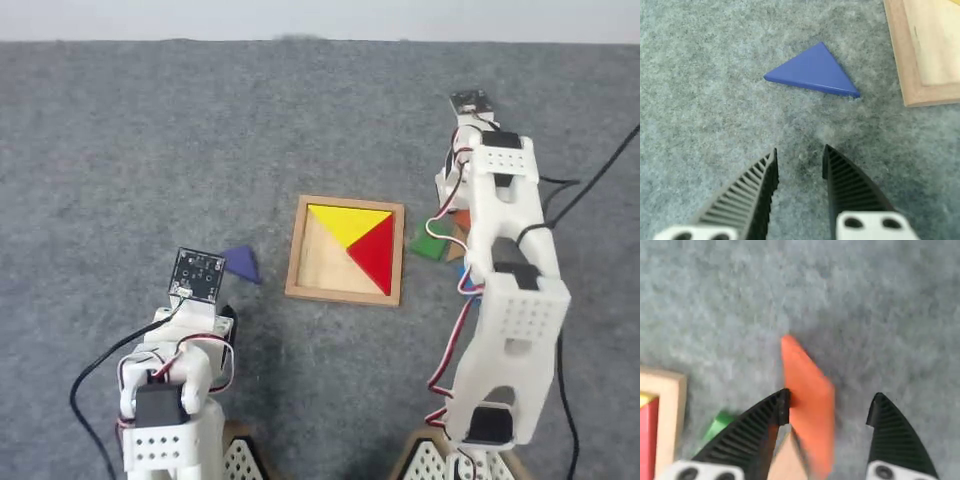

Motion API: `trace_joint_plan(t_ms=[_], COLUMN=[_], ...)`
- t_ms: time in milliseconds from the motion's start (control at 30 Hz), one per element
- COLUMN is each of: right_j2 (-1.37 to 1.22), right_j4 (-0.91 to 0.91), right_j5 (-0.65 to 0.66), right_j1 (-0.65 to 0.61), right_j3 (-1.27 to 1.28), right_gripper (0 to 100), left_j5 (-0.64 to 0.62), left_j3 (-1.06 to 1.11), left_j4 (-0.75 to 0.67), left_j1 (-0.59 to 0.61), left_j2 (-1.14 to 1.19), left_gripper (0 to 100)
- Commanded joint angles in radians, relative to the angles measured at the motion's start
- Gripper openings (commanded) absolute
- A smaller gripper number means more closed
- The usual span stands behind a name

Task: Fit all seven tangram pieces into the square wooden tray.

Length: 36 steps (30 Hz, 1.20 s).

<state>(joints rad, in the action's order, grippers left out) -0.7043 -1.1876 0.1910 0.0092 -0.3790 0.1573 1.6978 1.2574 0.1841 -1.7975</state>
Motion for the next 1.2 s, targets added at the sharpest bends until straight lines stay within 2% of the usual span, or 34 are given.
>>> trace_joint_plan(t_ms=[0, 167, 333, 467, 733, 1000, 1167], right_j2=[-0.050, -0.130, -0.148, -0.142, -0.018, 0.054, 0.091], right_j4=[-0.022, -0.099, -0.130, -0.156, -0.331, -0.407, -0.446], right_j5=[0.017, 0.015, 0.014, 0.009, -0.064, -0.071, -0.075], right_j1=[0.016, 0.010, 0.018, 0.018, 0.007, -0.016, -0.168], right_j3=[-0.141, -0.227, -0.250, -0.261, -0.371, -0.377, -0.377], right_gripper=[26.3, 25.0, 9.4, 2.8, 1.6, 1.5, 1.5], left_j5=[-0.009, -0.009, -0.009, -0.009, -0.009, -0.009, -0.009], left_j3=[-0.015, -0.015, -0.015, -0.015, -0.015, -0.015, -0.015], left_j4=[0.005, 0.005, 0.005, 0.005, 0.005, 0.005, 0.005], left_j1=[0.006, 0.006, 0.006, 0.006, 0.006, 0.006, 0.006], left_j2=[-0.020, -0.020, -0.020, -0.020, -0.020, -0.020, -0.020], left_gripper=[14, 14, 14, 14, 14, 14, 14])
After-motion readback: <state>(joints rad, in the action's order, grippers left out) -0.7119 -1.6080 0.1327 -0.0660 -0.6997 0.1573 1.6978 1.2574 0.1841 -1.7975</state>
